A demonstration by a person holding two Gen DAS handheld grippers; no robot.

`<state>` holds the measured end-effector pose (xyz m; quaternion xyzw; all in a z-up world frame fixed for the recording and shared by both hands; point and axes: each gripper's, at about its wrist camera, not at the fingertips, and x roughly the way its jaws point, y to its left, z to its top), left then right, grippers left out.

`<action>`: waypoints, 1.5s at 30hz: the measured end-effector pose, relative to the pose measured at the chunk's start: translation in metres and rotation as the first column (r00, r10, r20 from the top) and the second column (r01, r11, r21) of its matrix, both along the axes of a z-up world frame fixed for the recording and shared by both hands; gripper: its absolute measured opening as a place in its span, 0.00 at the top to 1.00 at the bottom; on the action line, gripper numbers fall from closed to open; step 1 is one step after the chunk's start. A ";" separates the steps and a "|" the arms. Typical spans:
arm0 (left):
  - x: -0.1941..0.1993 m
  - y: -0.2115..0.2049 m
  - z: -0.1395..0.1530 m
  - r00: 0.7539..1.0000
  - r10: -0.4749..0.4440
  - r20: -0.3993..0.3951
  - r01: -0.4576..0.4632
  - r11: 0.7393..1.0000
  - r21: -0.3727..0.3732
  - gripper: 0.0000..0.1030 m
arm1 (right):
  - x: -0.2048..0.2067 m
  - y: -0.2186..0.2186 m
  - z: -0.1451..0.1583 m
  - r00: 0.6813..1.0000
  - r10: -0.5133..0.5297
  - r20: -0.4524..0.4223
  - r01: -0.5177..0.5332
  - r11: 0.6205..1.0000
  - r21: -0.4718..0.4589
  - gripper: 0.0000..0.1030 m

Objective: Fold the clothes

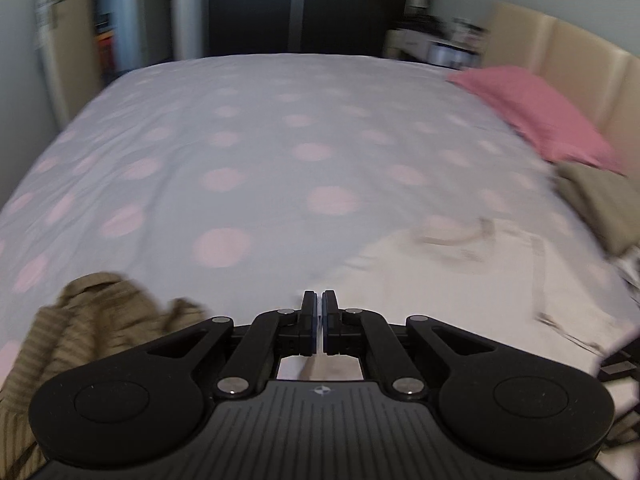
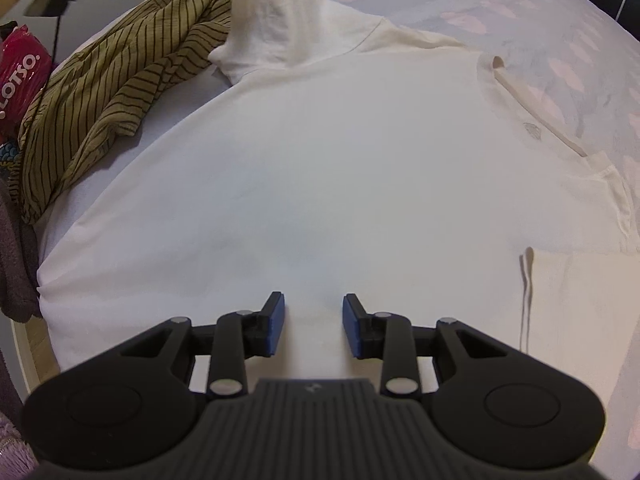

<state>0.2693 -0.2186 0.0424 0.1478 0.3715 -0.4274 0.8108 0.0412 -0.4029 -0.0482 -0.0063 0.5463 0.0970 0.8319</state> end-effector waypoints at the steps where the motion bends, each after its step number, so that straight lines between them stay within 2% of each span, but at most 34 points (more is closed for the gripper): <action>1: -0.010 -0.006 0.001 1.000 -0.030 -0.005 0.030 1.000 0.002 1.00 | -0.001 0.000 0.000 1.000 -0.002 0.000 0.002 1.000 -0.001 0.65; 5: -0.054 -0.031 -0.006 0.987 -0.159 -0.037 0.159 0.987 -0.004 1.00 | -0.002 0.002 0.000 1.000 -0.001 0.001 0.001 1.000 -0.010 0.65; 11: -0.114 -0.059 -0.038 0.946 -0.320 -0.057 0.323 0.946 0.039 0.97 | 0.002 0.004 0.003 1.000 -0.003 0.014 0.003 1.000 -0.024 0.64; 13: -0.126 -0.061 -0.045 0.933 -0.355 -0.066 0.359 0.931 0.062 0.84 | 0.004 0.004 0.005 1.000 -0.004 0.019 0.004 1.000 -0.029 0.63; 14: -0.131 -0.060 -0.048 0.927 -0.367 -0.069 0.372 0.925 0.072 0.82 | 0.005 0.004 0.005 1.000 -0.005 0.021 0.005 1.000 -0.031 0.63; 17: -0.136 -0.045 -0.047 0.936 -0.351 -0.036 0.353 0.931 0.097 0.75 | 0.007 0.001 0.007 0.999 -0.019 0.034 0.021 0.999 -0.037 0.63; 21: -0.133 -0.015 -0.042 0.951 -0.309 0.023 0.304 0.945 0.120 0.61 | 0.010 -0.010 0.010 0.994 -0.081 0.067 0.082 0.997 -0.006 0.63; 26: -0.118 0.019 -0.051 0.970 -0.229 0.081 0.212 0.961 0.179 0.61 | 0.021 -0.020 0.010 0.978 -0.185 0.101 0.174 0.979 0.109 0.65; 28: -0.110 0.028 -0.062 0.975 -0.211 0.068 0.194 0.960 0.201 0.60 | 0.027 -0.017 0.008 0.974 -0.204 0.100 0.189 0.971 0.146 0.65; 30: -0.101 0.033 -0.076 0.983 -0.181 0.010 0.175 0.960 0.220 0.57 | 0.035 -0.014 0.006 0.971 -0.220 0.096 0.201 0.963 0.180 0.65; 33: -0.090 0.039 -0.092 0.990 -0.124 -0.065 0.135 0.968 0.211 0.57 | 0.046 -0.009 0.002 0.966 -0.242 0.086 0.218 0.950 0.224 0.65; 37: -0.074 0.046 -0.107 0.989 -0.039 -0.140 0.062 0.985 0.160 0.57 | 0.064 -0.005 -0.013 0.962 -0.270 0.049 0.251 0.936 0.249 0.65; 40: -0.067 0.046 -0.112 0.989 -0.027 -0.148 0.047 0.990 0.133 0.57 | 0.072 -0.005 -0.027 0.956 -0.293 0.007 0.279 0.918 0.281 0.65; 42: -0.064 0.043 -0.114 0.990 -0.031 -0.139 0.048 0.991 0.122 0.57 | 0.072 -0.006 -0.032 0.953 -0.304 -0.005 0.291 0.906 0.308 0.71; 43: -0.062 0.041 -0.116 0.990 -0.035 -0.133 0.051 0.992 0.120 0.57 | 0.073 -0.007 -0.034 0.951 -0.308 -0.006 0.294 0.902 0.316 0.81; 45: -0.059 0.037 -0.119 0.993 -0.041 -0.109 0.054 0.992 0.117 0.57 | 0.073 -0.008 -0.033 0.949 -0.315 0.003 0.298 0.899 0.322 0.93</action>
